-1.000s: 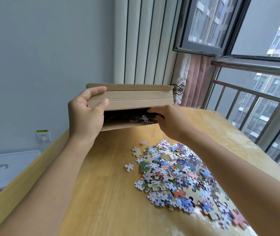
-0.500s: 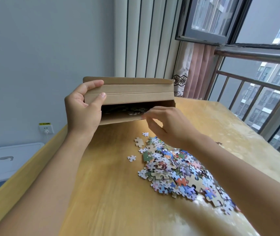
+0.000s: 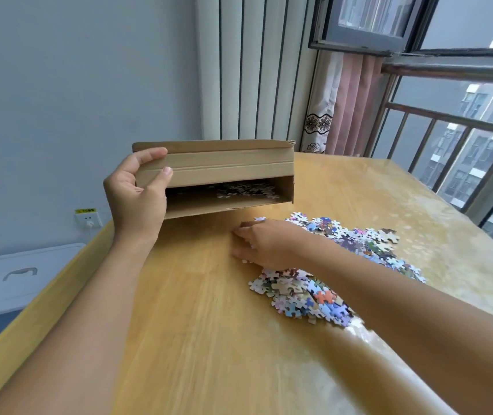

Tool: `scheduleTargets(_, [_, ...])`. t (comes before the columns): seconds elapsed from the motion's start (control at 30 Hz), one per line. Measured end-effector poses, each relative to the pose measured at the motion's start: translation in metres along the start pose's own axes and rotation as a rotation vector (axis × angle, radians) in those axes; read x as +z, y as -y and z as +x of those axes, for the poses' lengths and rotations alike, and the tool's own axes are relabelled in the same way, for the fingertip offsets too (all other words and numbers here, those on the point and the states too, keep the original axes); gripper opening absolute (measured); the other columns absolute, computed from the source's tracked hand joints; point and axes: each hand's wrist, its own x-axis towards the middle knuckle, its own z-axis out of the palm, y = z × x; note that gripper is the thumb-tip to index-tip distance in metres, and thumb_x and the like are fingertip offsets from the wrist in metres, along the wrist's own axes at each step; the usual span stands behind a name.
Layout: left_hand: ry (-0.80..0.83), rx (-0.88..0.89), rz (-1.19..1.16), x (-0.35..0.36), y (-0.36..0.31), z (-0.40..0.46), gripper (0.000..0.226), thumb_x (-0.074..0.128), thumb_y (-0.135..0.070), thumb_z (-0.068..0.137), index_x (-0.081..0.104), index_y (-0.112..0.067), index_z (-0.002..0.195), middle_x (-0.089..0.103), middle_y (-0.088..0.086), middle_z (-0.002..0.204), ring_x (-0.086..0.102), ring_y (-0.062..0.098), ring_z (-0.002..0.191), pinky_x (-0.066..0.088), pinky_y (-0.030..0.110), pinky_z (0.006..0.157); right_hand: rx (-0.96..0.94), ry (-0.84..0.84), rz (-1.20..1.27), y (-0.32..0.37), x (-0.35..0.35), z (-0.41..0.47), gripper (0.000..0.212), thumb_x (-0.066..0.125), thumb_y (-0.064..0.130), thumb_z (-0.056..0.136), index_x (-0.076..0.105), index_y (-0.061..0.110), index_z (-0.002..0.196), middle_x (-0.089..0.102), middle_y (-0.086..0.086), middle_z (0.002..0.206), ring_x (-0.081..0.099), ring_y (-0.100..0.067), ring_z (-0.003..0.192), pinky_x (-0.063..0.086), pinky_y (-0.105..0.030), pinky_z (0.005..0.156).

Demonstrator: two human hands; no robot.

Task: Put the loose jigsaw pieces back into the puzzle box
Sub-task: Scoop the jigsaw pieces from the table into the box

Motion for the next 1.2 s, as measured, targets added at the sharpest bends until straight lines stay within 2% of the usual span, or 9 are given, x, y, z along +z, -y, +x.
scheduleTargets(0.17, [-0.008,-0.035,-0.012,-0.002,0.002,-0.004,0.025,0.07,-0.006,0.085,0.075,-0.024,0.1,0.073,-0.015,0.1,0.065,-0.002,0.098,0.045,0.009,0.089,0.023,-0.021,0.016,-0.028,0.003,-0.026,0.037,0.046,0.055,0.098,0.061,0.022,0.096,0.068,0.001,0.104,0.06,-0.026,0.093,0.054,-0.041,0.081])
scheduleTargets(0.23, [-0.011,-0.036,-0.012,-0.001,0.002,-0.006,0.025,0.07,-0.006,0.084,0.075,-0.024,0.099,0.073,-0.014,0.1,0.066,0.002,0.104,0.046,0.012,0.093,0.051,-0.019,0.064,-0.036,-0.002,-0.037,0.029,0.053,0.05,0.097,0.068,0.026,0.102,0.07,0.003,0.101,0.061,-0.023,0.096,0.054,-0.039,0.082])
scheduleTargets(0.37, [-0.016,-0.032,0.013,0.001,0.003,-0.008,0.023,0.07,-0.007,0.084,0.075,-0.02,0.102,0.072,-0.014,0.099,0.065,-0.001,0.103,0.045,0.012,0.093,0.038,-0.075,0.296,-0.051,-0.015,-0.061,0.034,0.062,0.048,0.095,0.07,0.03,0.122,0.069,0.009,0.124,0.062,-0.014,0.112,0.05,-0.036,0.099])
scheduleTargets(0.47, [-0.032,-0.022,0.031,0.002,0.004,-0.01,0.021,0.069,-0.009,0.084,0.074,-0.021,0.102,0.071,-0.016,0.099,0.065,-0.003,0.102,0.046,0.015,0.097,0.098,-0.108,0.504,-0.068,-0.03,-0.091,0.07,0.074,0.067,0.076,0.058,0.036,0.137,0.057,0.018,0.141,0.053,-0.005,0.129,0.039,-0.035,0.114])
scheduleTargets(0.6, [-0.037,-0.004,0.059,0.006,0.004,-0.013,0.021,0.07,-0.01,0.085,0.073,-0.021,0.102,0.069,-0.019,0.097,0.063,-0.009,0.096,0.045,0.012,0.093,0.332,0.112,0.35,-0.082,-0.04,-0.123,0.132,0.082,0.078,0.046,0.019,0.043,0.156,0.025,0.012,0.163,0.028,-0.018,0.149,0.026,-0.047,0.12])
scheduleTargets(0.7, [-0.034,-0.002,0.069,0.007,0.005,-0.014,0.021,0.07,-0.01,0.085,0.074,-0.021,0.102,0.069,-0.019,0.096,0.063,-0.007,0.096,0.046,0.014,0.094,0.422,0.224,0.278,-0.08,-0.033,-0.126,0.148,0.079,0.087,0.034,0.004,0.048,0.156,0.017,0.011,0.166,0.022,-0.024,0.152,0.026,-0.056,0.119])
scheduleTargets(0.83, [-0.033,0.002,0.082,0.008,0.005,-0.015,0.021,0.071,-0.011,0.084,0.074,-0.022,0.102,0.069,-0.018,0.096,0.063,-0.006,0.097,0.048,0.018,0.097,0.358,0.215,0.282,-0.075,-0.021,-0.12,0.142,0.08,0.084,0.04,0.004,0.052,0.155,0.014,0.013,0.166,0.024,-0.023,0.151,0.031,-0.054,0.117])
scheduleTargets(1.07, [-0.026,0.001,0.076,0.008,0.004,-0.016,0.021,0.07,-0.009,0.085,0.073,-0.02,0.103,0.069,-0.018,0.096,0.062,-0.009,0.095,0.046,0.013,0.092,0.297,0.086,0.273,-0.075,-0.019,-0.114,0.111,0.081,0.075,0.056,0.032,0.045,0.15,0.042,0.008,0.153,0.044,-0.022,0.136,0.044,-0.047,0.107])
scheduleTargets(1.2, [-0.025,0.007,0.072,0.008,0.005,-0.015,0.021,0.07,-0.009,0.085,0.073,-0.019,0.103,0.068,-0.017,0.094,0.062,-0.01,0.089,0.045,0.01,0.087,0.206,0.003,0.235,-0.069,-0.02,-0.118,0.108,0.084,0.06,0.067,0.022,0.047,0.154,0.03,0.009,0.159,0.033,-0.02,0.144,0.04,-0.047,0.112])
